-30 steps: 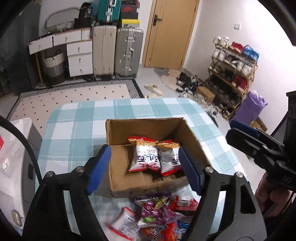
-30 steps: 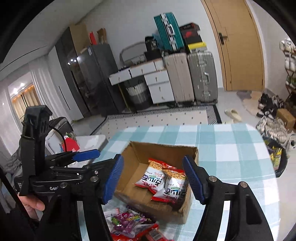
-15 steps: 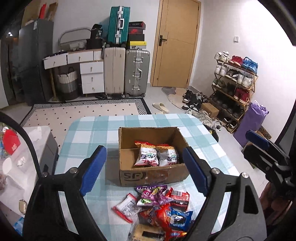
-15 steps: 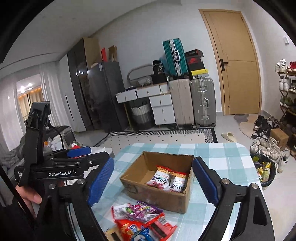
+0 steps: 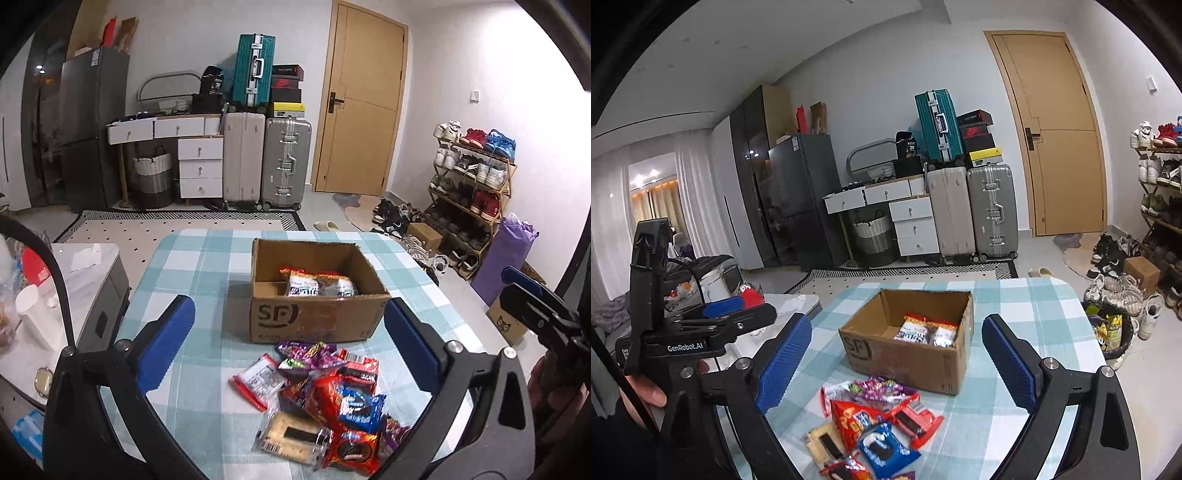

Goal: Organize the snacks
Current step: 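Withdraw both grippers from the box back over the snack pile, then close the right gripper on the purple candy bag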

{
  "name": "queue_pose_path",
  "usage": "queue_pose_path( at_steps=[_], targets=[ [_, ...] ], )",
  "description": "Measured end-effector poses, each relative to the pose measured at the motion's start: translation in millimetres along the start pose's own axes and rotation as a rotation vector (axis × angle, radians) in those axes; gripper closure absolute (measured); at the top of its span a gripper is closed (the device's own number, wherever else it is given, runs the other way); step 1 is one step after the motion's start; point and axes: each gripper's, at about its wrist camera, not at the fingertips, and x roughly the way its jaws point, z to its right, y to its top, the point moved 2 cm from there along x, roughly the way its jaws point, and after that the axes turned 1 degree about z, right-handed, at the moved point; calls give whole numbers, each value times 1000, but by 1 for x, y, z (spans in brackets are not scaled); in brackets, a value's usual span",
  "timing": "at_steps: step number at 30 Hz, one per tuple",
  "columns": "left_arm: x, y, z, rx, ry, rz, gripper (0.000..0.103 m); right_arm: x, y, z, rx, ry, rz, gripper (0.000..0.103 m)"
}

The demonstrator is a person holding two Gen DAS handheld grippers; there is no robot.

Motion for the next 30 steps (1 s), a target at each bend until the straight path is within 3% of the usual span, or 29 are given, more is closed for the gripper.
queue_pose_path(
  at_steps=[5,11,21,30],
  targets=[
    [-1,-30,-6,-27,-10,-23,1,-6,-22,5,10,10,-16,4],
    [30,-66,-18,-84,-37,-61,1,-8,-61,15,52,54,-80,3],
    [58,-116,-23,-78,-14,-139,1,1,-128,19,67,105,-214,3],
    [77,-145,-18,-57,-20,-196,1,17,-167,5,22,123,-302,3]
  ],
)
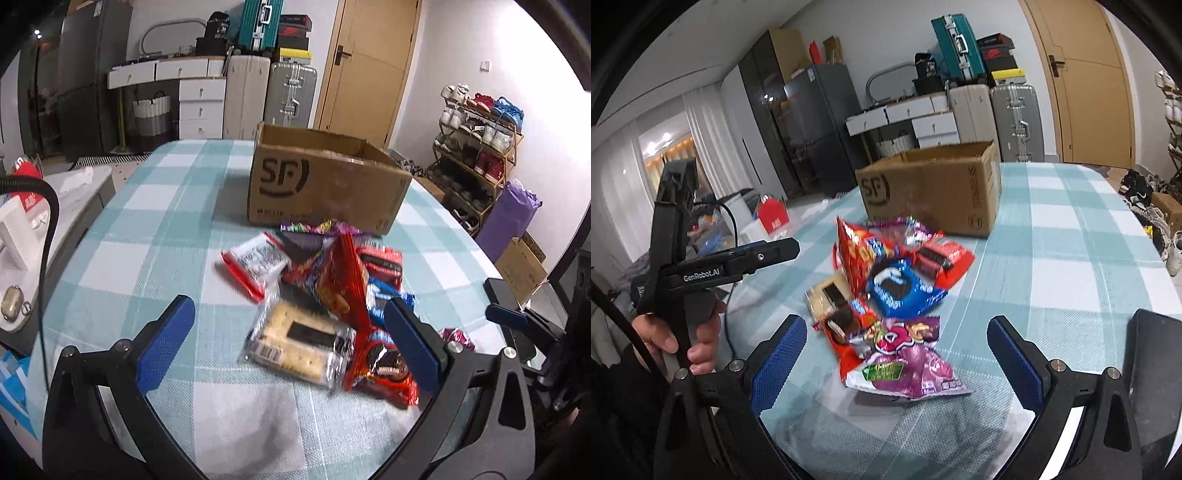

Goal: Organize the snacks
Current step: 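Close the right gripper on the purple candy bag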

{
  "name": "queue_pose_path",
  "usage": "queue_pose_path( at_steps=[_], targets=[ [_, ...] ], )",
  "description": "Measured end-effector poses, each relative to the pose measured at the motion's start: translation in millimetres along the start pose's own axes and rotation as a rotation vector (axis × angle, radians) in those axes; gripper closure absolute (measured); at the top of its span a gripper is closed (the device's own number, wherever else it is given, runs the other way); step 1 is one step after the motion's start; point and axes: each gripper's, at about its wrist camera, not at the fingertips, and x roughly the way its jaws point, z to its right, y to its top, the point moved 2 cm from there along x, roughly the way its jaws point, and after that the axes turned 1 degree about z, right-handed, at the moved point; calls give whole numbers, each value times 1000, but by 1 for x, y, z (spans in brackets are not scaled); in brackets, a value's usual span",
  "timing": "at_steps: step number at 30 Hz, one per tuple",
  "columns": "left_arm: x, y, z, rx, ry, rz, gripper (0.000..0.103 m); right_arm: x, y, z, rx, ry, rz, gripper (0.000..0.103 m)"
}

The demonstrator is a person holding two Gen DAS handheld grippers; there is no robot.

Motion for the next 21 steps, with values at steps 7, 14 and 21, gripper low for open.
queue_pose_path(
  at_steps=[7,14,21],
  targets=[
    [16,-14,0,8,-7,-44,1,25,-12,5,30,9,-62,3],
    [16,-19,-7,2,-4,-53,1,42,-16,12,106,67,-108,24],
    [21,-24,-21,-52,-23,-102,1,50,-18,13,111,76,-118,36]
  ],
)
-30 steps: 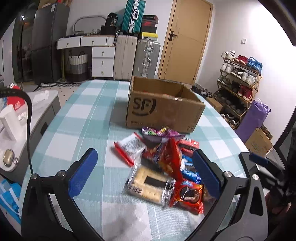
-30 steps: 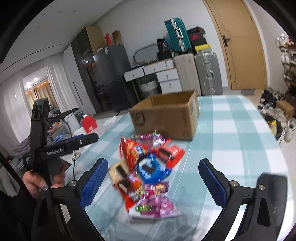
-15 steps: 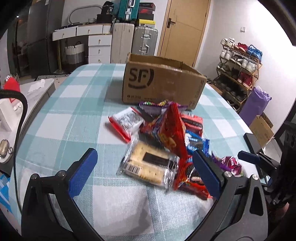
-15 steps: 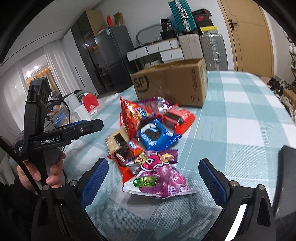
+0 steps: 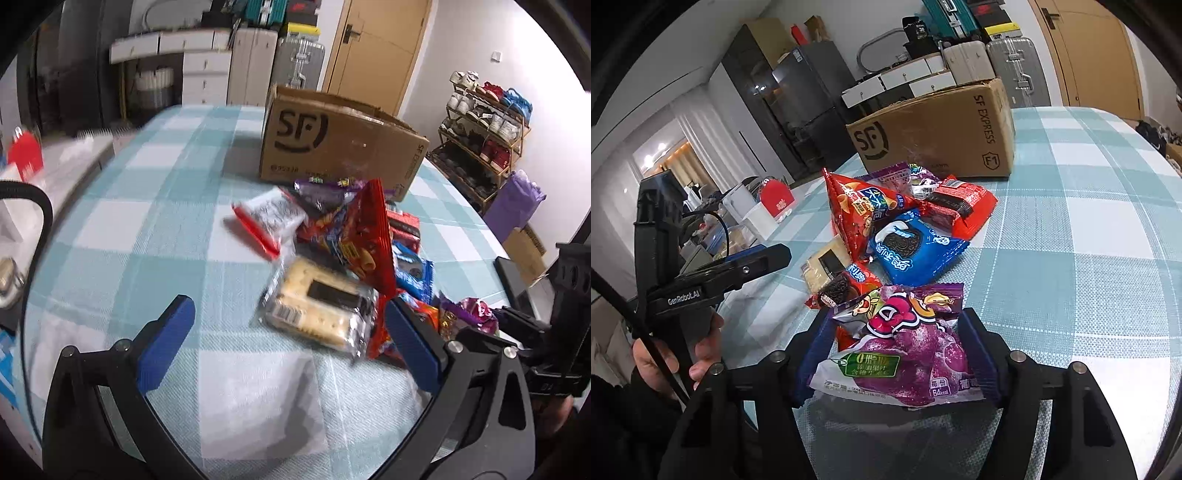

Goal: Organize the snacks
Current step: 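Close the right gripper on the purple candy bag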

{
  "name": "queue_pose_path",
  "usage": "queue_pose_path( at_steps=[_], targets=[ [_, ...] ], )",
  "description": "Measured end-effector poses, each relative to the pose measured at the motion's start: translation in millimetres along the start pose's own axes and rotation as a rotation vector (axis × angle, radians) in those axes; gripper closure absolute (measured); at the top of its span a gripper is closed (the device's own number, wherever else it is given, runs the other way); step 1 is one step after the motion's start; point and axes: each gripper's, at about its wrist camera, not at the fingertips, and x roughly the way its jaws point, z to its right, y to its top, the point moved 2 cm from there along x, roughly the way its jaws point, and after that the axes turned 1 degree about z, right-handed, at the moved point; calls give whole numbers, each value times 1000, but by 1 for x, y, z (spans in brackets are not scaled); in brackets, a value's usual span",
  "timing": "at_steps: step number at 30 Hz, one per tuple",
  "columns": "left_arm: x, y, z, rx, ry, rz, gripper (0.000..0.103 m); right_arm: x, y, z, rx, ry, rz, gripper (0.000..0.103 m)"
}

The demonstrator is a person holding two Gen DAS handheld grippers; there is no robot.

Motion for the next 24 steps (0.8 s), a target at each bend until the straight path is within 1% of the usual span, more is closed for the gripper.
queue_pose_path(
  at_steps=[1,4,7,8,21,24],
  targets=[
    [0,0,-2,-16,-18,-4,1,-1,-1,0,3,5,9,36],
    [1,-1,-5,-31,-15,-7,1,-4,-2,3,16,19,18,41],
    [4,-1,-8,-52,-24,-22,1,-7,0,-1,-2,14,22,49],
    [4,-1,-8,-59,-27,-26,1,-8,0,-2,-7,15,24,57],
    [11,-5,-6,-58,-20,-55,1,-17,2,-5,-18,12,47,61],
    [12,-5,-5,-69,-38,-67,1,-22,4,-8,-27,13,66,61]
  ],
)
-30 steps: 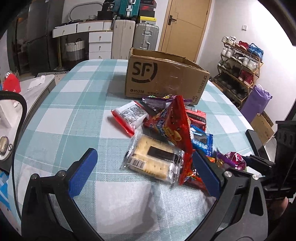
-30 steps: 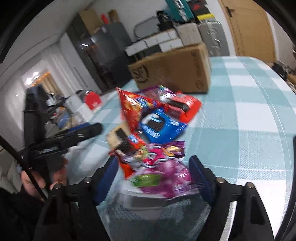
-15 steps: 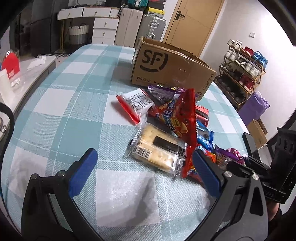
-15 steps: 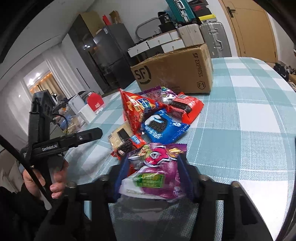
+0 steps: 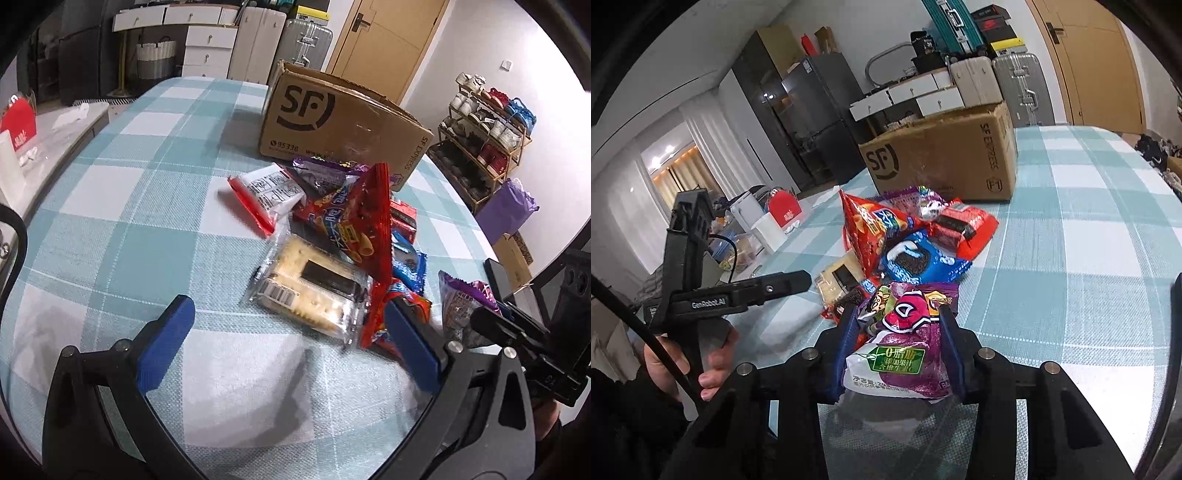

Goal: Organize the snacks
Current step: 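Close the right gripper on the purple candy bag, then close the left gripper on the cracker pack while the right gripper holds the purple bag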

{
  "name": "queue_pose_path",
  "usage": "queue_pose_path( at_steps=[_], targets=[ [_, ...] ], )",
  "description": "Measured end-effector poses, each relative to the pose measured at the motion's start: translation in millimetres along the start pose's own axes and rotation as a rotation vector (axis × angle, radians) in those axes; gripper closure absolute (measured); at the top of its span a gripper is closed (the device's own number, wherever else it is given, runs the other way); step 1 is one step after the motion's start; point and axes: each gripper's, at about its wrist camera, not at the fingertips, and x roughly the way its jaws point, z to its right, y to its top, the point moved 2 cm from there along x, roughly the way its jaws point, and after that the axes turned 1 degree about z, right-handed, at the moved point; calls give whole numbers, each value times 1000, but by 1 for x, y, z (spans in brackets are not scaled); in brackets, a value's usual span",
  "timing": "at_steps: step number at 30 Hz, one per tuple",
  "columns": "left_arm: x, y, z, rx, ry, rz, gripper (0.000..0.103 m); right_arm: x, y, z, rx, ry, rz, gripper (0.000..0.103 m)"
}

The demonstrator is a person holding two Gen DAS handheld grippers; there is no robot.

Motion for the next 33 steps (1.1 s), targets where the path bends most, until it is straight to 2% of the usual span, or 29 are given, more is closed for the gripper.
queue_pose_path(
  at_steps=[8,12,17,23,27,30,32,33],
  targets=[
    [14,-1,2,8,23,-34,1,-10,3,5,13,4,36,61],
    [28,2,6,28,21,-75,1,-13,2,5,8,11,46,61],
    [43,7,18,84,42,-94,1,-14,0,7,15,35,51,61],
    [60,14,31,170,115,-105,1,-14,-1,12,26,43,54,61],
    [63,15,36,203,95,-108,3,-14,-2,14,33,47,53,60],
    [62,15,41,243,70,-104,19,-13,-2,16,38,47,52,60],
    [61,15,47,274,61,-109,40,-12,-2,16,43,47,52,60],
    [60,15,50,294,67,-108,45,-12,-2,16,45,50,49,60]
  ],
)
